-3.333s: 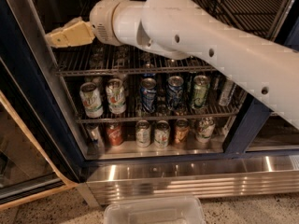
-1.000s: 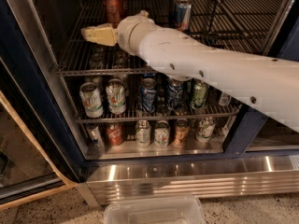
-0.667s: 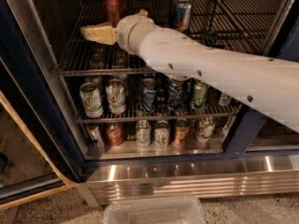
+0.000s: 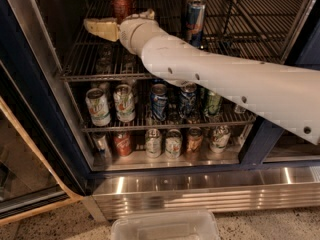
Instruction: Pick coke can from top shelf of fridge
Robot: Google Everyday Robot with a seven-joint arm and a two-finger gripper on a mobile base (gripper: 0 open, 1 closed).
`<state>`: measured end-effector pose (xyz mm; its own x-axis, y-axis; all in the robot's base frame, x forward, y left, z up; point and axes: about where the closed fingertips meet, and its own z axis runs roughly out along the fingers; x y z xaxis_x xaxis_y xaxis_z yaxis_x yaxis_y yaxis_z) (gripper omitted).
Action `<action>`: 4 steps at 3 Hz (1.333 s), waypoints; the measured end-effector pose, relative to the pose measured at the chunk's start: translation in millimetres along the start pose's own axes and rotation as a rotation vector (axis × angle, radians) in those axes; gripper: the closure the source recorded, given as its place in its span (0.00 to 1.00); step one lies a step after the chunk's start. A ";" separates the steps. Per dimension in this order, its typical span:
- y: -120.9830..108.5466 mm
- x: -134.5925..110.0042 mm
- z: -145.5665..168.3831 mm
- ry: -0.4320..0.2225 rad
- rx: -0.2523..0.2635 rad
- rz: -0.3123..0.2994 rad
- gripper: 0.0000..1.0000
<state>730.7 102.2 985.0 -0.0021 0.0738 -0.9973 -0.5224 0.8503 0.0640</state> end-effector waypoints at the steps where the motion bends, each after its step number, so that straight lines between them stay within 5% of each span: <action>1: -11.4 0.6 15.2 -0.020 0.022 0.028 0.00; 4: -17.9 3.1 47.3 0.087 0.016 -0.024 0.00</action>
Offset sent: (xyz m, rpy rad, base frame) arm 0.0579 0.0038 -0.0039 0.0047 0.0367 -0.0394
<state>780.4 111.9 982.6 -0.0638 0.0085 -0.9979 -0.5093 0.8597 0.0399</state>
